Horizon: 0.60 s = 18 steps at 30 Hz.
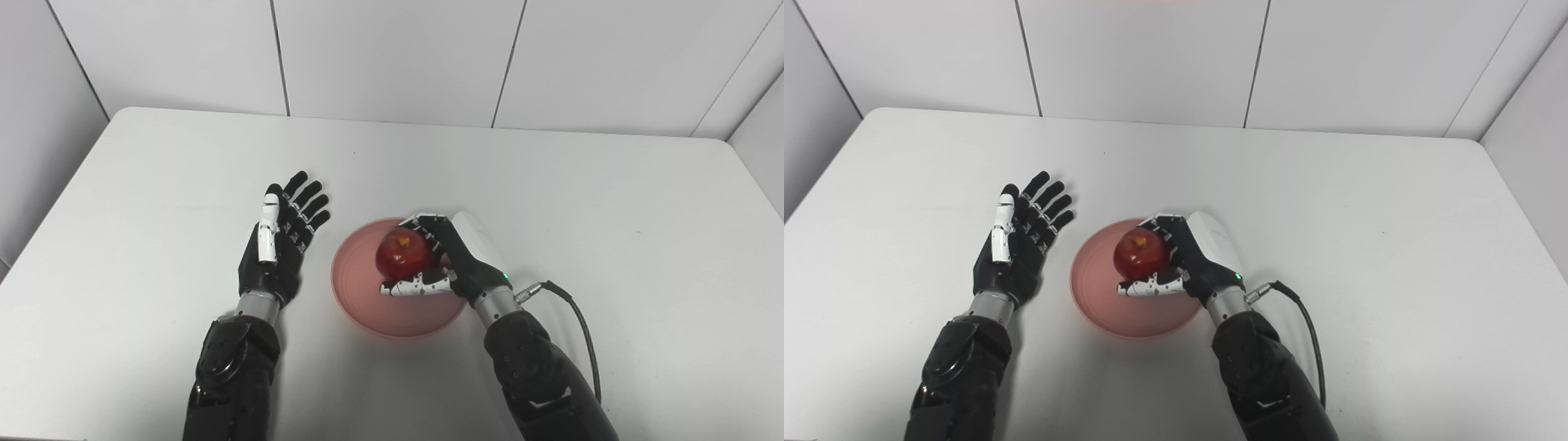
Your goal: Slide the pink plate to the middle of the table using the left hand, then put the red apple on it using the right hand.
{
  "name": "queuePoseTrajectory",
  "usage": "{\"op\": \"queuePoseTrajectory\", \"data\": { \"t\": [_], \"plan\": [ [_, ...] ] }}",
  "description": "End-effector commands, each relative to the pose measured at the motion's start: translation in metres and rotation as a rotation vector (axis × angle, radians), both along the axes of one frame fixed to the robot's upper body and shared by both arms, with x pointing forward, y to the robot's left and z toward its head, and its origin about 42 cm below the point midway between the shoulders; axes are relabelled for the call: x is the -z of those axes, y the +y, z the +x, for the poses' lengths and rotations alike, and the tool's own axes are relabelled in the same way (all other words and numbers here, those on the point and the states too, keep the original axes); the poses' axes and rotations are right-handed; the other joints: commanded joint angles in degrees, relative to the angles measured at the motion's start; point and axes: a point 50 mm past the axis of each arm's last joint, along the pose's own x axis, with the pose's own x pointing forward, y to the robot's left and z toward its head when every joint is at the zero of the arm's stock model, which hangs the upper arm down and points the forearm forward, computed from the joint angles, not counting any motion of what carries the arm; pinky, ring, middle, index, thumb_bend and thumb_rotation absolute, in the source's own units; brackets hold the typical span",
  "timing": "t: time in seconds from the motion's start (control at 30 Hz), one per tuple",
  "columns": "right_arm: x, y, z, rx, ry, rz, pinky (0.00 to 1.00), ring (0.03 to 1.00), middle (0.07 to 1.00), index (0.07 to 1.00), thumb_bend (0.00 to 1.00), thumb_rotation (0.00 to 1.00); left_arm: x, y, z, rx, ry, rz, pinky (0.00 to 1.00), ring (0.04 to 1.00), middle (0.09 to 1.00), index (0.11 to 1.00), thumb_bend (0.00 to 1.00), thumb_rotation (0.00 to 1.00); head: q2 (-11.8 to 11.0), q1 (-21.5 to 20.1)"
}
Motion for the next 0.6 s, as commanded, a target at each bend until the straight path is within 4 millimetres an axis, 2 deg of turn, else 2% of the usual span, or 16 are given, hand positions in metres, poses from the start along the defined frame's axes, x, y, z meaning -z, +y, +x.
{"op": "queuePoseTrajectory", "data": {
  "t": [0.0, 0.27, 0.53, 0.57],
  "plan": [
    [-0.0175, 0.0092, 0.0046, -0.036, -0.102, 0.017, 0.3, 0.393, 0.483, 0.489, 0.51, 0.13, -0.0102, -0.003, 0.0041, -0.009, -0.038, -0.006, 0.87, 0.865, 0.867, 0.855, 0.43, 1.0, 0.08, 0.05],
    [-0.0212, 0.0099, 0.0029, -0.037, -0.113, -0.01, 0.34, 0.427, 0.514, 0.49, 0.52, 0.14, -0.0086, -0.0034, 0.0042, -0.005, -0.039, -0.003, 0.87, 0.866, 0.869, 0.858, 0.44, 1.0, -0.08, -0.02],
    [-0.025, 0.0102, 0.0, -0.04, -0.131, -0.045, 0.42, 0.506, 0.578, 0.492, 0.52, 0.14, -0.007, -0.0037, 0.0042, -0.005, -0.04, -0.007, 0.87, 0.865, 0.866, 0.857, 0.44, 1.0, -0.16, -0.02],
    [-0.0253, 0.0101, -0.0005, -0.041, -0.132, -0.047, 0.45, 0.533, 0.6, 0.566, 0.69, 0.14, -0.0069, -0.0037, 0.0041, -0.005, -0.041, -0.006, 0.87, 0.866, 0.867, 0.858, 0.44, 1.0, -0.16, -0.02]
  ]
}}
